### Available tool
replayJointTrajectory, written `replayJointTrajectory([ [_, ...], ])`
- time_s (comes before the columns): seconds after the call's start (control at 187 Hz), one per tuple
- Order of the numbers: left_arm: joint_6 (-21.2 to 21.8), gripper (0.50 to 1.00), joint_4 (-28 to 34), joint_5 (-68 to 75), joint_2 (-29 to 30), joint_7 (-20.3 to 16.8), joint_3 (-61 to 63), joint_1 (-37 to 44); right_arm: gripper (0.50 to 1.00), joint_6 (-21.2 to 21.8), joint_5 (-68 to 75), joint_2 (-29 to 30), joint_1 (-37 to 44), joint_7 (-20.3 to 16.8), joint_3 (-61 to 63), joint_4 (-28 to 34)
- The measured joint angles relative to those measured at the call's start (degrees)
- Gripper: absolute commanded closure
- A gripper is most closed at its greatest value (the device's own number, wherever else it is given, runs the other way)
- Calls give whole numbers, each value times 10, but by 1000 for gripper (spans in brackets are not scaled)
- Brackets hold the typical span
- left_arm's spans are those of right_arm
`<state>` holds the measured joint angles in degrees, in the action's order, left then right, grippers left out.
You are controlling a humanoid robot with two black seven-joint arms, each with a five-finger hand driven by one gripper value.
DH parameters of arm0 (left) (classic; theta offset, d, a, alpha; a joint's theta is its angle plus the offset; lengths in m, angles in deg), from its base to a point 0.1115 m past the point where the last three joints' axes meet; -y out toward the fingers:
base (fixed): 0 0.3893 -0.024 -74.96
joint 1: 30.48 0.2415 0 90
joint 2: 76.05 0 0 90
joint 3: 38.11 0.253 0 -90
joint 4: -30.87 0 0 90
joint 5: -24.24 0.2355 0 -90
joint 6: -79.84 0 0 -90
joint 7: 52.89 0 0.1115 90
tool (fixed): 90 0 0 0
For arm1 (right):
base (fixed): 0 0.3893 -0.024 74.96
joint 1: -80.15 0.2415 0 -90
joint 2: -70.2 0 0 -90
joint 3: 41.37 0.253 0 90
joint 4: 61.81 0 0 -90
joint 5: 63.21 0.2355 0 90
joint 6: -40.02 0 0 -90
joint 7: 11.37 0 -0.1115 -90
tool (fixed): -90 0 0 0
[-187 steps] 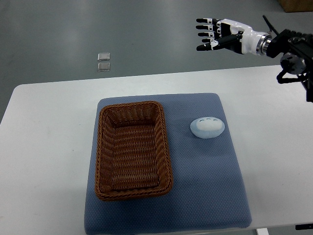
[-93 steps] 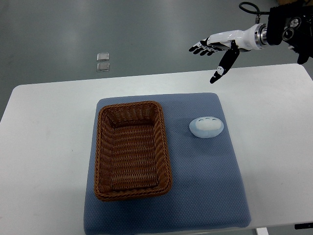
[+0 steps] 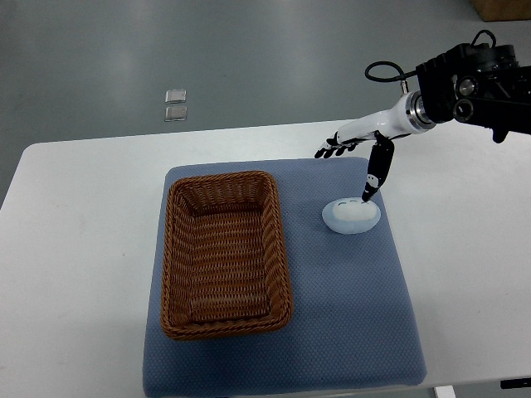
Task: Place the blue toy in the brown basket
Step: 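Lower the right hand onto the egg toy and close fingers around it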
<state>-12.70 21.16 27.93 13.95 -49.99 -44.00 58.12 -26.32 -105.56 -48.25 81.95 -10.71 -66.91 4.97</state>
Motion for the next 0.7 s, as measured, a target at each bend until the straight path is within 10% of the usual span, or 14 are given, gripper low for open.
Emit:
replayJointTrajectory([
  [0.701,0,500,0,0,0,0,0,0,529,-135,52,16,-91,-11,-25,16],
])
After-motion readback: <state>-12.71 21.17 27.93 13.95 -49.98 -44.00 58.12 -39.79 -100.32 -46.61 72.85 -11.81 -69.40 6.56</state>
